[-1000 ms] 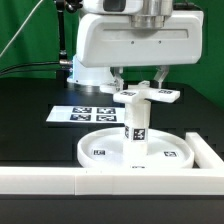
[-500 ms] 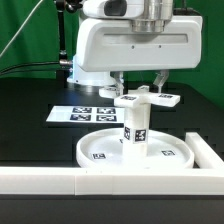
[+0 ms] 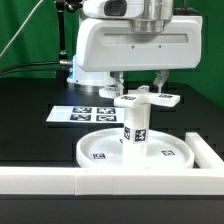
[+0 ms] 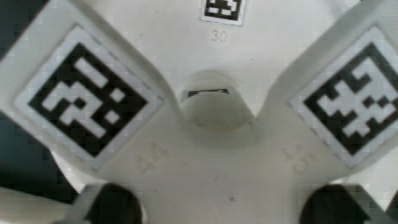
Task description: Assemble round table
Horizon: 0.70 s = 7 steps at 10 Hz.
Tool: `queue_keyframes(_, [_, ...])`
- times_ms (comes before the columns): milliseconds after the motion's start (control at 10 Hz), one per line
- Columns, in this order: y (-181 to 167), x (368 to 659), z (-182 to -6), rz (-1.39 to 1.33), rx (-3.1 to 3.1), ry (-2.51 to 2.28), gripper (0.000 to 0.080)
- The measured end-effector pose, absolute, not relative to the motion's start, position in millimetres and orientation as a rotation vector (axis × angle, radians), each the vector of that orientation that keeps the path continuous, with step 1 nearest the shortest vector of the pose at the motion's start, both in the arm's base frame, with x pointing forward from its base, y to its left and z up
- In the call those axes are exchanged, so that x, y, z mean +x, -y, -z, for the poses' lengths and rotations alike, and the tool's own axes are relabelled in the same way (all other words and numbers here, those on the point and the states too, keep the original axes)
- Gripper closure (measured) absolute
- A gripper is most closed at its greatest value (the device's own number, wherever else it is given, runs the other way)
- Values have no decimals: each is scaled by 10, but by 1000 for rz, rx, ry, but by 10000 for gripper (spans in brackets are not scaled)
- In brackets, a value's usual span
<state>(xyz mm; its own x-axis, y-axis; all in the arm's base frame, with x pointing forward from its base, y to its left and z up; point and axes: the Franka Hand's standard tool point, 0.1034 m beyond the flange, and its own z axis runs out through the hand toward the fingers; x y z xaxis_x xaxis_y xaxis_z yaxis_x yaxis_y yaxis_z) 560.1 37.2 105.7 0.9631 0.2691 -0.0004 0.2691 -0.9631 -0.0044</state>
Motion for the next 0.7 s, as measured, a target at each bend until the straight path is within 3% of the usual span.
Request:
queue_keyframes(300, [-374, 5606, -1056, -1, -3121, 303, 357])
queue_keyframes(700, [-379, 5609, -1048, 10, -3097, -388, 357])
